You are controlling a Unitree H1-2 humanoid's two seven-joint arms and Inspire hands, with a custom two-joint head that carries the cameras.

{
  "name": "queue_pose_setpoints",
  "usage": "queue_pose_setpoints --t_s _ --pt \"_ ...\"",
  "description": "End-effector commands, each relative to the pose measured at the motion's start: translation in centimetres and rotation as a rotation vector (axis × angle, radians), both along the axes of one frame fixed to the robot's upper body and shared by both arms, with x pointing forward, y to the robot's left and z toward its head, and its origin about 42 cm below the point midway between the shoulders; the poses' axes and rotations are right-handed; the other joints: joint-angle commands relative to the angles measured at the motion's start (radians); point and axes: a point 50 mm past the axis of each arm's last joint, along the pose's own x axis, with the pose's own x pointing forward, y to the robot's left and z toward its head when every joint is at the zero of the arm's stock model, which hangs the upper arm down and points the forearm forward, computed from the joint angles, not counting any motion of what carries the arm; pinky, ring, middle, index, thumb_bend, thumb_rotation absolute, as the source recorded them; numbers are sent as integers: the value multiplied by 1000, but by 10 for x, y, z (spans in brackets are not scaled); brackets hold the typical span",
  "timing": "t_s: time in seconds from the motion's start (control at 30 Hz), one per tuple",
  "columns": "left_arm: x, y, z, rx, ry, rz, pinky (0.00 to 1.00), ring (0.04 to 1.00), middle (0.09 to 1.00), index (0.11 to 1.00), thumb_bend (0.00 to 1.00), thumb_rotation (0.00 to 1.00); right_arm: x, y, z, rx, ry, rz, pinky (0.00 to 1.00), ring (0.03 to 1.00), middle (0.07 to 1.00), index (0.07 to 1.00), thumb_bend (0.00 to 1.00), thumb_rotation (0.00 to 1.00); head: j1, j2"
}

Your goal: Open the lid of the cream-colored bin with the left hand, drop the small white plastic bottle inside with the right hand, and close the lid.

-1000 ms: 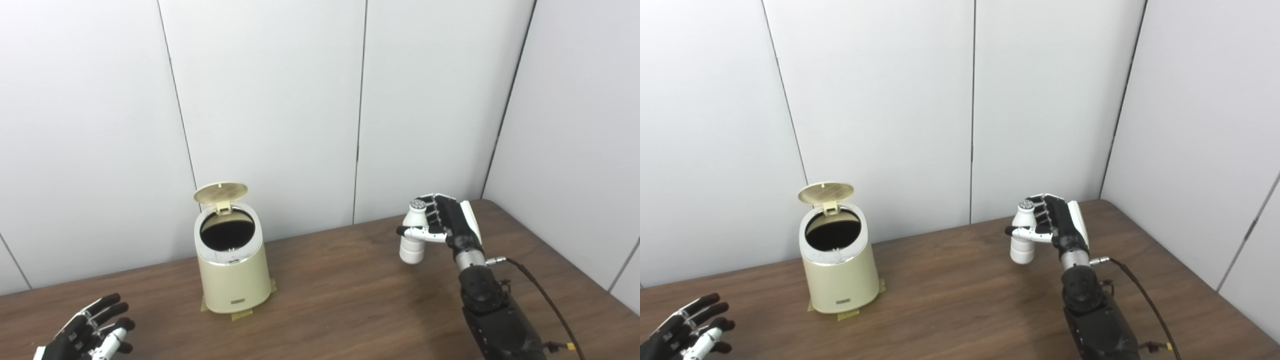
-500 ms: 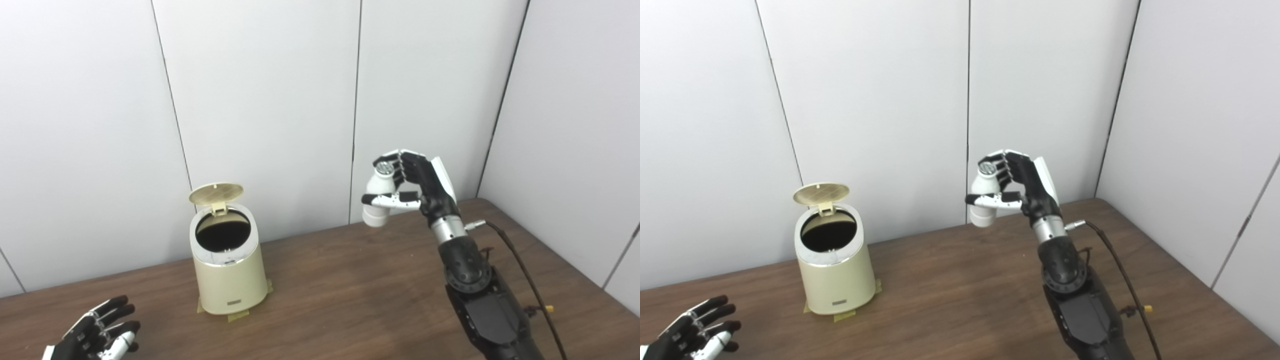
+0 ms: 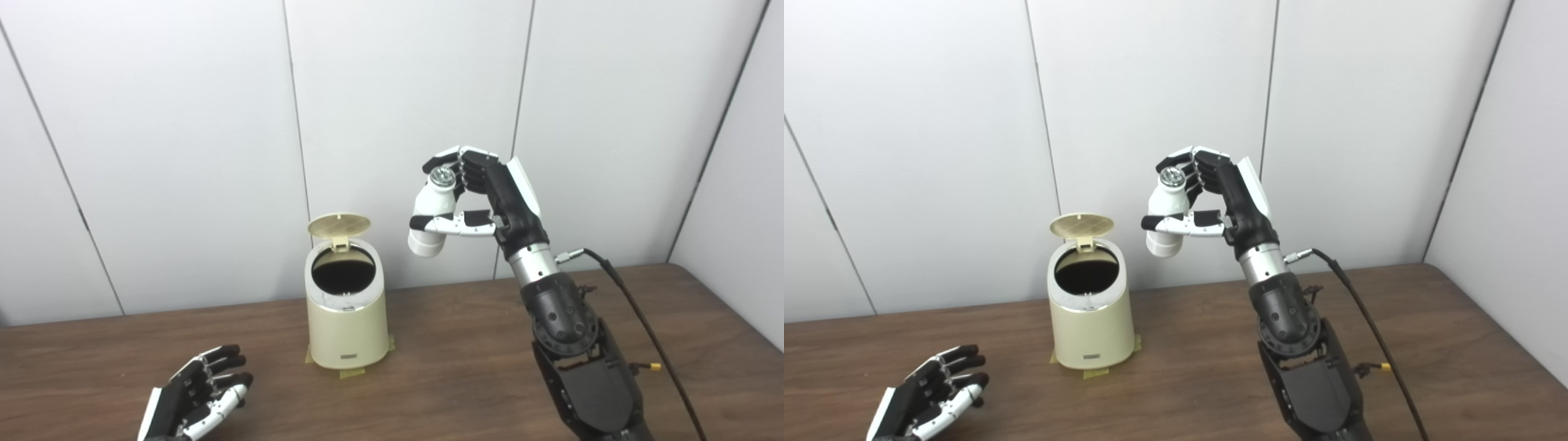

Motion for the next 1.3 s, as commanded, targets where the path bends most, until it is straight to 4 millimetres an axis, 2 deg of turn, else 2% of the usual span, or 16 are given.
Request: queue_pose_setpoints --t_s 0.0,0.23,0.47,0.87,1.27 --pt "10 -7 18 20 -81 0 442 584 675 678 598 0 2 17 30 5 -78 24 302 380 475 549 512 0 12 1" --pt "10 -15 16 42 -88 4 479 590 675 681 629 0 8 54 26 53 -47 125 289 372 489 549 510 0 50 6" --pt "11 -23 18 41 -94 3 461 579 663 677 644 0 16 74 21 60 -6 149 291 371 476 553 510 0 76 14" --pt "8 -30 22 36 -101 0 461 569 659 670 618 0 30 88 5 43 51 180 294 372 477 553 510 0 101 30" --pt "5 -32 23 50 -107 -5 451 556 653 666 619 0 41 91 -6 21 55 216 306 386 484 540 512 0 112 42"
